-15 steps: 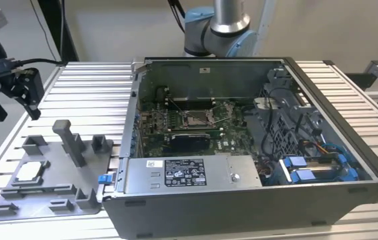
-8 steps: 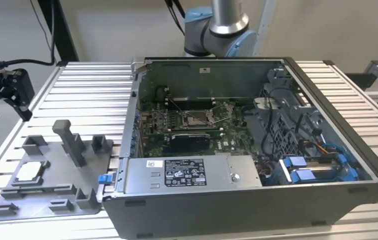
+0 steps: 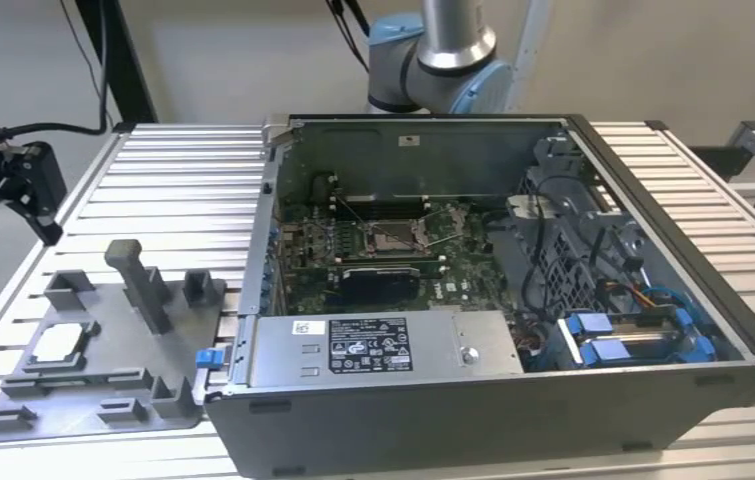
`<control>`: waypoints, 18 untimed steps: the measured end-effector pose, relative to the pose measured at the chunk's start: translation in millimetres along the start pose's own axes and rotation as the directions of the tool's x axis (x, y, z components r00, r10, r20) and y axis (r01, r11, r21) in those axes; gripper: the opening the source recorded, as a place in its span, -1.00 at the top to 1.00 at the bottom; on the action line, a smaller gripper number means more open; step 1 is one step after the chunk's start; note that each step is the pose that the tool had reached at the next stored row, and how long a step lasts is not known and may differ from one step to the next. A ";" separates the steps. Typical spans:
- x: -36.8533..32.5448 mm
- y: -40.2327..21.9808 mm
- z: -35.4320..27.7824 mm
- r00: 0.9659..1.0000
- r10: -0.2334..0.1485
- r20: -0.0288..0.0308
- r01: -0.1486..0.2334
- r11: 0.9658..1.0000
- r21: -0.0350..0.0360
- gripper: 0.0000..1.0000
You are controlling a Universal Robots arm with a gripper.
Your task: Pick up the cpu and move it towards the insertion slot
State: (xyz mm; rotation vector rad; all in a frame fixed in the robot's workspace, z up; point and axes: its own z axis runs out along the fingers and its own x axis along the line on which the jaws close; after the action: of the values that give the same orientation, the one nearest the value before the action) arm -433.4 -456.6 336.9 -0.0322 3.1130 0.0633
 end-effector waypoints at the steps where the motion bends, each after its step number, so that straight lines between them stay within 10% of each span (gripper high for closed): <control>1: 0.0 0.0 0.5 1.000 0.000 0.000 0.000 1.000 0.000 -1.00; 18: 0.3 -0.4 10.6 1.000 0.000 0.000 0.000 1.000 0.000 -1.00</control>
State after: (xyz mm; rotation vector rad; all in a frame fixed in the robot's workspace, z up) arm -433.4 -456.6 326.4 -0.0324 3.1130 0.0634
